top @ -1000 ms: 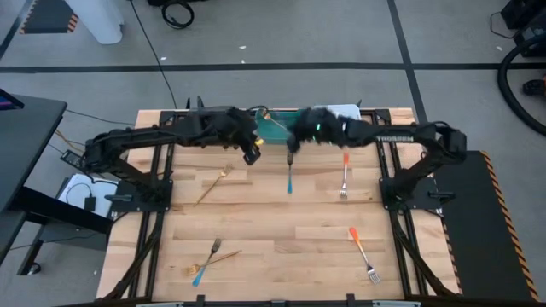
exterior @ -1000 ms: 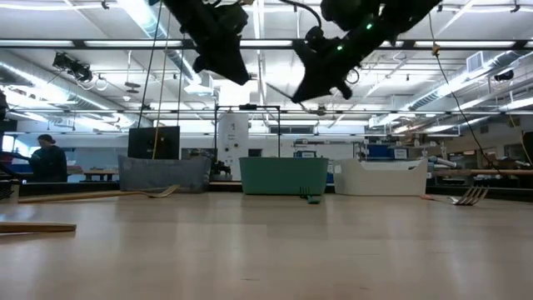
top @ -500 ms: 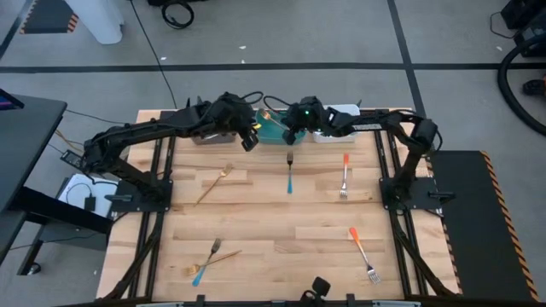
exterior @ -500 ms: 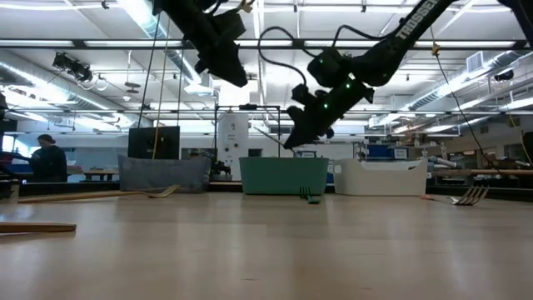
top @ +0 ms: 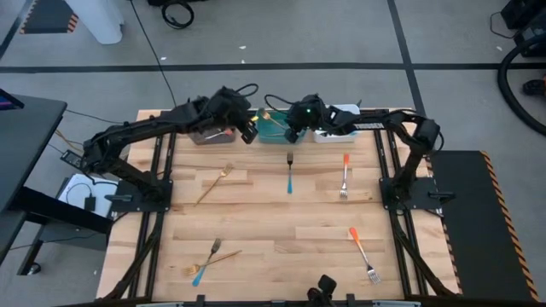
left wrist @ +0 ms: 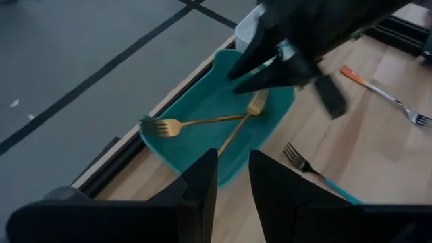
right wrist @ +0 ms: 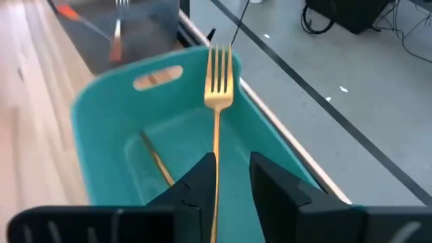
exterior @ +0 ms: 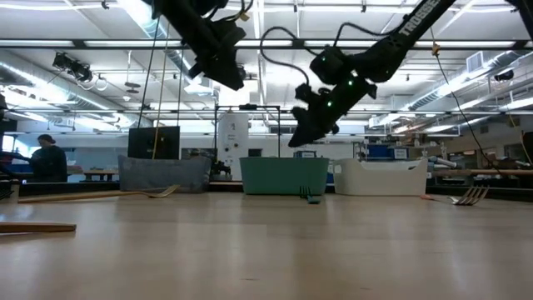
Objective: Sort silverware by color (type)
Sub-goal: Put the orange fork into the black bin
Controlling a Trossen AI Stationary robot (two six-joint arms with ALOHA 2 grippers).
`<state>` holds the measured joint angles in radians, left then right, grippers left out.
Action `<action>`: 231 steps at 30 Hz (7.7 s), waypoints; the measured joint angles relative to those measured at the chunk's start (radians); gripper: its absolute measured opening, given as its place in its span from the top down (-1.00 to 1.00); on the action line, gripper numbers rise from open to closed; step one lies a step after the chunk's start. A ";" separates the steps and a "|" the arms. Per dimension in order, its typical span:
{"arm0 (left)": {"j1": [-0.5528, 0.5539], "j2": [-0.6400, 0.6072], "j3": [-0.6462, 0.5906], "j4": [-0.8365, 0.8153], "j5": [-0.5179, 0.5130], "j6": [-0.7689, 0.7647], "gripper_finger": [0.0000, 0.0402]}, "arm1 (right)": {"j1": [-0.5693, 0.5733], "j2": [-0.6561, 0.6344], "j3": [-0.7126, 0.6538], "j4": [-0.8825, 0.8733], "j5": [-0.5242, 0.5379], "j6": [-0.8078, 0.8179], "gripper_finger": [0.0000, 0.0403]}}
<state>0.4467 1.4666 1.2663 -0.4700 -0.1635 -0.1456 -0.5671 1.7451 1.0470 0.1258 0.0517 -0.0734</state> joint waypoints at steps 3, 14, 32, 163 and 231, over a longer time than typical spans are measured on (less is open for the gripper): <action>0.009 0.000 0.000 -0.029 0.000 -0.007 0.52 | 0.004 -0.081 0.000 -0.045 0.000 0.048 0.48; -0.046 0.000 -0.097 -0.345 0.007 -0.085 0.52 | 0.023 -0.396 0.000 -0.187 0.011 0.076 0.49; -0.117 0.000 -0.445 -0.310 0.156 -0.237 0.52 | 0.126 -0.417 0.001 -0.409 0.008 0.348 0.49; -0.100 0.001 -0.398 0.749 0.522 -0.386 0.52 | 0.599 -0.529 -0.362 0.048 0.475 1.067 0.94; 0.483 -0.176 -0.176 0.059 0.364 0.374 0.93 | 0.195 -0.227 0.025 -0.190 -0.057 0.510 0.45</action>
<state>0.9302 1.2908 1.0903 -0.4111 0.2007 0.2279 -0.3726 1.5185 1.0721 -0.0646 -0.0055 0.4366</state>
